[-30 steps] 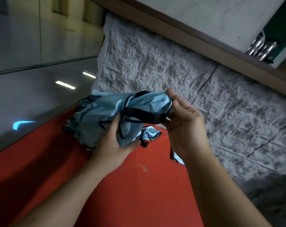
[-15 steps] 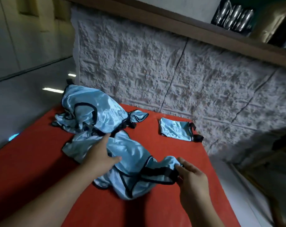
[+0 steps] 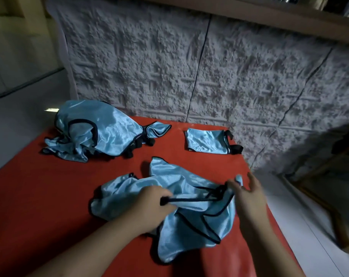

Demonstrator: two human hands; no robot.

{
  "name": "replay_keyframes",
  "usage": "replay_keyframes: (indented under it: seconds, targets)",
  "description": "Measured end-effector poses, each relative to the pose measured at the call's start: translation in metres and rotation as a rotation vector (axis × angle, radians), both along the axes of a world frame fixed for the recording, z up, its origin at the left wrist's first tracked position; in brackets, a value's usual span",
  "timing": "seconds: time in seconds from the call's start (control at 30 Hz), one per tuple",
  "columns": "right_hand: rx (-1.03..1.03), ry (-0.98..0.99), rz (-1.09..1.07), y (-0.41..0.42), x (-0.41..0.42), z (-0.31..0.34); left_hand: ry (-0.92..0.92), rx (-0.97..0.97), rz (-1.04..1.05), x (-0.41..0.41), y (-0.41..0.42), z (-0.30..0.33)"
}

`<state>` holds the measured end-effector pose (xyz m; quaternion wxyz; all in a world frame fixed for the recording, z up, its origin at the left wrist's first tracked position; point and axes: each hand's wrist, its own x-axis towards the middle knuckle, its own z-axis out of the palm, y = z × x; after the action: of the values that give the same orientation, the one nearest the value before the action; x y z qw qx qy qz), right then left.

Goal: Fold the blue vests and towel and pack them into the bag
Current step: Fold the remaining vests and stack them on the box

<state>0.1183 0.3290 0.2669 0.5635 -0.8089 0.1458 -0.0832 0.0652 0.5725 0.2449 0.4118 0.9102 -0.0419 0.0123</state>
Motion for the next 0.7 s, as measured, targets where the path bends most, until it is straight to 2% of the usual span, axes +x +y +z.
replay_keyframes:
  seconds: [0.03, 0.07, 0.13, 0.2, 0.27, 0.33, 0.37, 0.43, 0.47, 0.5, 0.57, 0.67, 0.7]
  targets:
    - [-0.236, -0.05, 0.067, 0.01, -0.005, -0.003, 0.023, -0.159, 0.046, 0.0, 0.001, 0.004]
    - [-0.386, -0.147, 0.145, 0.02, -0.009, -0.007, 0.052, -0.297, 0.092, 0.0, 0.005, 0.011]
    - [-0.417, -0.202, 0.483, 0.042, -0.021, -0.01, 0.107, -0.477, 0.12, -0.002, 0.014, 0.021]
    - [-0.53, -0.081, 0.807, 0.068, -0.031, -0.015, 0.168, -0.555, 0.032, -0.008, 0.016, 0.026]
    - [-0.736, -0.011, 0.897, 0.081, -0.029, -0.028, 0.199, -0.516, -0.078, -0.016, 0.014, 0.021]
    - [-0.815, 0.019, 0.786, 0.076, -0.016, -0.032, 0.16, -0.367, -0.105, -0.018, 0.019, 0.009]
    - [-0.799, 0.051, 0.704, 0.069, -0.009, -0.033, 0.122, -0.221, -0.075, -0.016, 0.025, 0.002]
    - [-0.724, 0.113, 0.491, 0.048, 0.004, -0.027, 0.104, 0.265, 0.029, -0.013, 0.043, -0.011]
    - [-0.663, 0.138, 0.365, 0.036, 0.007, -0.024, 0.159, 0.499, 0.089, -0.012, 0.052, -0.018]
    - [-0.597, 0.149, 0.241, 0.025, 0.008, -0.02, 0.243, 0.648, 0.139, -0.011, 0.059, -0.024]
    - [-0.513, 0.178, 0.05, 0.011, 0.008, -0.017, 0.328, 0.693, 0.199, -0.008, 0.066, -0.03]
    - [-0.545, 0.165, -0.007, 0.011, 0.009, -0.016, 0.129, 0.574, 0.273, 0.001, 0.072, -0.031]
    - [-0.534, 0.094, 0.013, 0.017, 0.005, -0.015, 0.078, 0.481, 0.311, 0.004, 0.071, -0.03]
